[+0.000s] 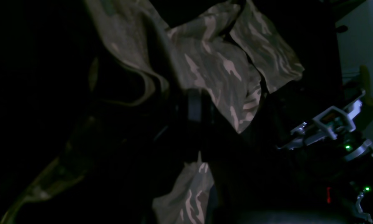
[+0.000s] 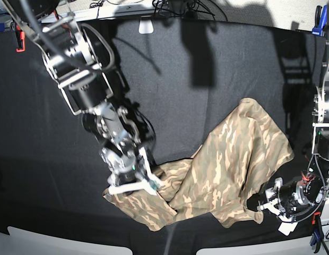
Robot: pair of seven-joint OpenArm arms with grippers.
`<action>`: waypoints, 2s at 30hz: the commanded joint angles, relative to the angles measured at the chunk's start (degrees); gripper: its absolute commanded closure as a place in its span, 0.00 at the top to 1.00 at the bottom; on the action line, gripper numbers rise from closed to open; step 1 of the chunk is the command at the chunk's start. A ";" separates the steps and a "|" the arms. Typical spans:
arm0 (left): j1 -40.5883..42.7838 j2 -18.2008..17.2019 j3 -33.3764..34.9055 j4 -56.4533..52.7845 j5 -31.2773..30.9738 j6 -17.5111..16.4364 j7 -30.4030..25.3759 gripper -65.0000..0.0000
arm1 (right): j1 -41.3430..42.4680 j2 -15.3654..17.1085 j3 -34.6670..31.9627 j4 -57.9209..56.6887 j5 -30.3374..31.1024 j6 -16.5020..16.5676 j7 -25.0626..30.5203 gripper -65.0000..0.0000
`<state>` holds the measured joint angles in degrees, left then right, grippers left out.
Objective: Layout the t-shirt on the table in an organized manner, then fold the t-shirt properly
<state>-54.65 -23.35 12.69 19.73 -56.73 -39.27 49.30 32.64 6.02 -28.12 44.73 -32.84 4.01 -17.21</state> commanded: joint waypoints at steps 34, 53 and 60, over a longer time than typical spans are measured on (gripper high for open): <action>-2.47 -0.48 -0.26 0.94 -1.40 -0.73 -1.36 0.00 | 1.95 -2.51 0.17 1.01 0.17 -1.62 -5.38 0.00; -2.47 -0.48 -0.26 0.94 -1.42 -0.73 -1.38 0.00 | 3.10 2.56 0.20 1.01 -6.21 -7.78 -7.72 0.51; -2.47 -0.48 -0.26 0.94 -1.40 -0.73 -1.36 0.00 | 5.79 0.79 0.17 1.01 -5.53 -8.04 -8.74 0.51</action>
<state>-54.65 -23.33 12.69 19.73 -56.73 -39.27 49.30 36.42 6.96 -28.14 44.75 -37.71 -3.46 -26.55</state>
